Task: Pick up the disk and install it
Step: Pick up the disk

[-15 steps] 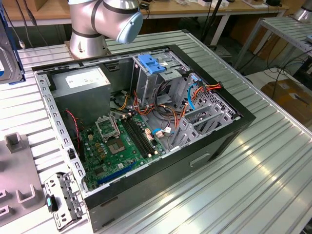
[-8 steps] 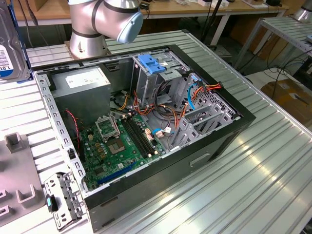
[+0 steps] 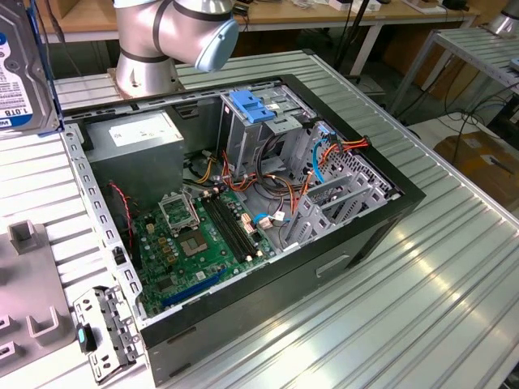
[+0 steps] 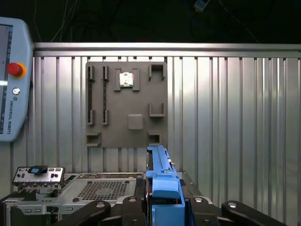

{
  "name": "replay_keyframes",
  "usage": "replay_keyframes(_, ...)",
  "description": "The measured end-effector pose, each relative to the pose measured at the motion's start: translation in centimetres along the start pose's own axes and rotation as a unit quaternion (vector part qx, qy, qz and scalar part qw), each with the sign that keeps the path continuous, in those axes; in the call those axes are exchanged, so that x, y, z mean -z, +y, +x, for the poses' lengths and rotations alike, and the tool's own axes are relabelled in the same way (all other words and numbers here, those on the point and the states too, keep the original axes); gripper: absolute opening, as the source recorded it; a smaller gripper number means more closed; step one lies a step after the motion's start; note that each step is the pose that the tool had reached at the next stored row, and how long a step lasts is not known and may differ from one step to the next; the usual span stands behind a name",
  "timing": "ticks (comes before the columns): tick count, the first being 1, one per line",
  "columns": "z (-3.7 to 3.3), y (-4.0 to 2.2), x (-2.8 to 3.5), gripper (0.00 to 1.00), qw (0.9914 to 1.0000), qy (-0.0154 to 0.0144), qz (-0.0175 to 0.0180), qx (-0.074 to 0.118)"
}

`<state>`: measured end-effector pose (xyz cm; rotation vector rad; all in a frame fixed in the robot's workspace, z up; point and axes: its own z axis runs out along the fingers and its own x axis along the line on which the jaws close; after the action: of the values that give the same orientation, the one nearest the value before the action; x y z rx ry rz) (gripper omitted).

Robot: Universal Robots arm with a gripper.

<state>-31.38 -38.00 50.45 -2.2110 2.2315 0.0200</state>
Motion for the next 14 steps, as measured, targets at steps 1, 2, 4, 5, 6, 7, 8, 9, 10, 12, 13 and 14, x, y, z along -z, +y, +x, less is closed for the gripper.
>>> replay_keyframes(1, 0.0, -0.13, 0.0, 0.37, 1.0, 0.0, -0.0001, 0.0)
replay_keyframes(2, 0.0, -0.27, 0.01, 0.37, 1.0, 0.0, -0.0002, 0.0)
replay_keyframes(4, 0.0, -0.57, 0.01, 0.37, 1.0, 0.0, -0.0003, 0.0)
replay_keyframes(5, 0.0, -0.69, 0.01, 0.37, 1.0, 0.0, -0.0004, 0.0)
replay_keyframes(6, -0.01, -0.81, 0.01, 0.37, 1.0, 0.0001, -0.0005, 0.0)
replay_keyframes(7, -0.01, -0.93, 0.01, 0.37, 1.0, 0.0, -0.0005, 0.0)
replay_keyframes(8, -0.01, -1.04, 0.01, 0.37, 1.0, 0.0, -0.0006, 0.0)
replay_keyframes(9, -0.01, -1.17, 0.01, 0.37, 1.0, 0.0, -0.0006, 0.0)
replay_keyframes(10, -0.01, -1.3, 0.01, 0.37, 1.0, 0.0, -0.0007, 0.0)
replay_keyframes(12, -0.01, -1.62, 0.02, 0.37, 1.0, 0.0, -0.0009, 0.0)
replay_keyframes(13, -0.01, -1.86, 0.02, 0.37, 1.0, 0.0, -0.001, 0.0)
replay_keyframes(14, -0.01, -2.11, 0.02, 0.37, 1.0, 0.0, -0.0011, -0.001)
